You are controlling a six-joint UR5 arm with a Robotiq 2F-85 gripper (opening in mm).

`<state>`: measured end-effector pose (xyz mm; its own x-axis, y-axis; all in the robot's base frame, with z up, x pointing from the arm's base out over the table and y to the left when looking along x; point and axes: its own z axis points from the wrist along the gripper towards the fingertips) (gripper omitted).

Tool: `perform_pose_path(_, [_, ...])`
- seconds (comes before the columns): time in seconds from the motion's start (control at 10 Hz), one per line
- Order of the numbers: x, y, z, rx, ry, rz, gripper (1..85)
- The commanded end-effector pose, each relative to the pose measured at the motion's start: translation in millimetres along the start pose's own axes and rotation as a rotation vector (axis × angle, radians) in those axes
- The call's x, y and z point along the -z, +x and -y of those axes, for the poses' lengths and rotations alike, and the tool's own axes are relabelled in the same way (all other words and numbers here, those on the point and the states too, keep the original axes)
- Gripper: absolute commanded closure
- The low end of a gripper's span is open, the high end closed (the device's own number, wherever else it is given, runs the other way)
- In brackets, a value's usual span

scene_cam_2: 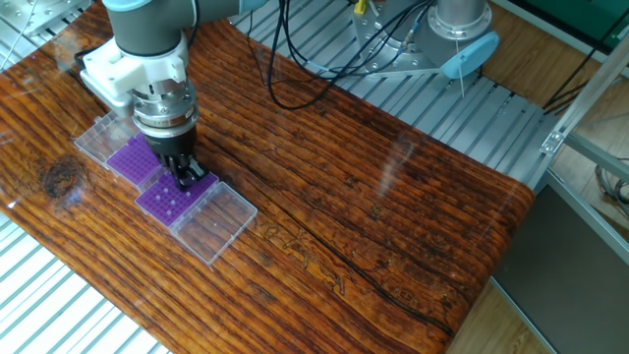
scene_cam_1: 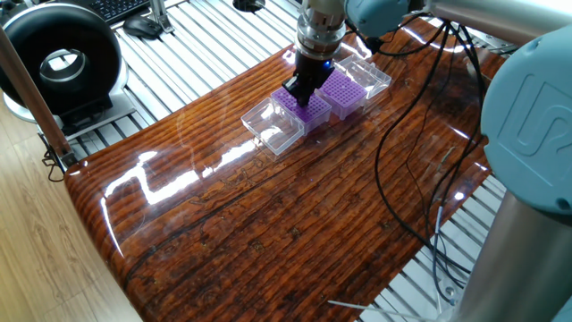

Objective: Transfer all small pipette tips from one holder to another

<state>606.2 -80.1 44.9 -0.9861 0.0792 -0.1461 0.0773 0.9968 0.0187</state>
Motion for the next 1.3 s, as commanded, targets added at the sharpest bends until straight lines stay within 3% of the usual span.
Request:
perform_pose_path(0.0, [1.7, 3.3, -1.8, 0.0, -0.005, -0.014, 79.7])
perform_pose_path(0.2, [0.9, 3.5, -3.1, 0.031, -0.023, -0.022, 67.0])
perform_pose_path(0.3, [0.3, 3.1, -1.7, 0.044, -0.029, -0.022, 65.0])
perform_pose_path(1.2, [-0.8, 3.5, -3.3, 0.039, -0.05, -0.022, 66.7])
